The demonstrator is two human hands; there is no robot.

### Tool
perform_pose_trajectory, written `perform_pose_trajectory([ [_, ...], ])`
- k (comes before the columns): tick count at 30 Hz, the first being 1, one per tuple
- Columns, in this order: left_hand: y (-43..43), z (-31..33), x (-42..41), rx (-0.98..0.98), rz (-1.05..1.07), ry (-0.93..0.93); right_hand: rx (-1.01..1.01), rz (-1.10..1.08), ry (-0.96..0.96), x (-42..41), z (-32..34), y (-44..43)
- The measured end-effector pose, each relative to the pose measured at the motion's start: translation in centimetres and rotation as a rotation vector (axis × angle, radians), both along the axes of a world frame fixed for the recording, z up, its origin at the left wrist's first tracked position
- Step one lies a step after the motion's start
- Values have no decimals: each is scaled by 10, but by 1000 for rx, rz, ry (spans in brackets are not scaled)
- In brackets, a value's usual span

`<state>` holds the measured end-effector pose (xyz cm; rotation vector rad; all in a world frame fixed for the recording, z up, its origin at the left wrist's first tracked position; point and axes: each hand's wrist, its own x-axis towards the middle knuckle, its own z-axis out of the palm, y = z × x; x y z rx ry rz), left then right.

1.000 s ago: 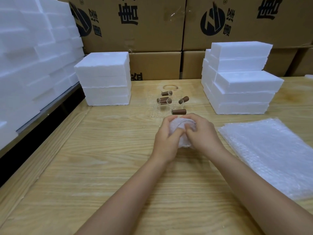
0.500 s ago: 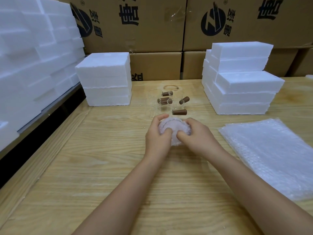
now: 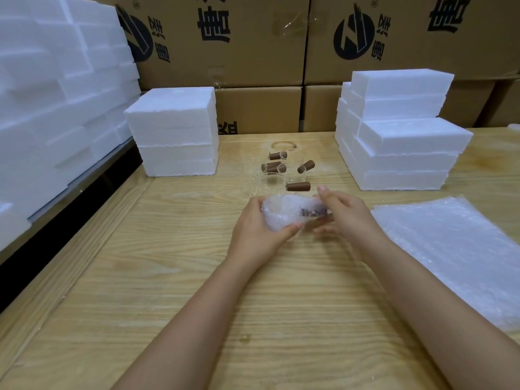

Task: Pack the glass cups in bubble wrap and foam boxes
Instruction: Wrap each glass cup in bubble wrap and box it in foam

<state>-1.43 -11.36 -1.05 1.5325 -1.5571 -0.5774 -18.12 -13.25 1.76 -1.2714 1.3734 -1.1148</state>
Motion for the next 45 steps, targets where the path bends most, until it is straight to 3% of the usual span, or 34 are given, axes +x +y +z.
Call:
perform_pose_trajectory([
  [5,-3,0,-4,-15,51,-118,-54,8,-33,0,-11,1],
  [9,0,1,-4,-10,10,-123,-80,-88,129,-2,-9,2],
  [12,9,12,-6,-238,-16,-72,-288,-301,184,-13,9,-3],
  [15,6,29,-18,-406,-95,-32,-389,-553,7,-40,34,-23],
  [18,-12,50,-44,-248,-194,63,-350,-864,-95,-88,52,-60],
  [21,-39,66,-70,-41,-257,215,-161,-1070,-7,-137,58,-94],
  [26,-83,70,-108,156,-360,344,-12,-991,106,-176,42,-125],
  [32,-119,66,-146,242,-449,347,-17,-845,-86,-189,37,-147],
  [37,-129,62,-163,298,-509,381,-7,-794,-139,-186,34,-151],
  [45,-107,78,-143,150,-460,433,-173,-834,-199,-154,50,-118],
])
